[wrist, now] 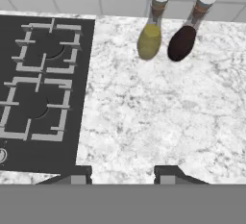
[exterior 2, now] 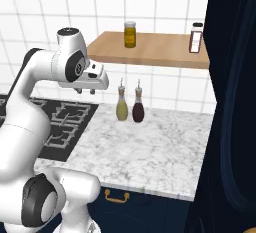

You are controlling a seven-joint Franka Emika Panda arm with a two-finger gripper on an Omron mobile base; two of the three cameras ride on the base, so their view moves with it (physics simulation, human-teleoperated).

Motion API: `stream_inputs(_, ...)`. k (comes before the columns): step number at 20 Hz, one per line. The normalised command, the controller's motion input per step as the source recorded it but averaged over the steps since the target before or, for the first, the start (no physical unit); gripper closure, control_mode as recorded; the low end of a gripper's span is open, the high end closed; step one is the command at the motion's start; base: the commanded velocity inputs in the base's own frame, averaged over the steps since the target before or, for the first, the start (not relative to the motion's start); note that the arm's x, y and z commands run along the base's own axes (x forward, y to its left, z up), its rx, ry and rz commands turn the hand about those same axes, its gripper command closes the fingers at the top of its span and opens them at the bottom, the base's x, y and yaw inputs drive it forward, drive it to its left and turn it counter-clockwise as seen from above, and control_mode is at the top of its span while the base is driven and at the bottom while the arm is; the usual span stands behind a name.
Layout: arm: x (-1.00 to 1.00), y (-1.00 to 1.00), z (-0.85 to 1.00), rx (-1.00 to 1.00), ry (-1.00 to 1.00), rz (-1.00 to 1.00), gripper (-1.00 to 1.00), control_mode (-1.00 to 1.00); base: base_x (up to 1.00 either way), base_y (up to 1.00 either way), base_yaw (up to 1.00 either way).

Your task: Take a straw from the drawer in front and place it inside the glass cup on the dining counter.

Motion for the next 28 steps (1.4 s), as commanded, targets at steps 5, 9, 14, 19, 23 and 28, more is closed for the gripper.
stream_inputs(5,0.00,0.00,0.00,0.00,0.00,0.00,-1.00,1.00,-0.38,0.01,0.00)
stream_inputs(9,0.00,0.00,0.00,0.00,0.00,0.00,-1.00,1.00,-0.67,0.09,-0.07)
stream_inputs(14,0.00,0.00,0.00,0.00,0.00,0.00,-1.00,1.00,-0.05,0.49,-0.52)
stream_inputs(19,0.00,0.00,0.00,0.00,0.00,0.00,-1.00,1.00,0.00,0.45,-0.75)
stream_inputs(23,0.00,0.00,0.00,0.00,0.00,0.00,-1.00,1.00,0.00,0.43,-0.75)
stream_inputs(28,0.00,0.00,0.00,0.00,0.00,0.00,-1.00,1.00,-0.16,0.51,-0.70)
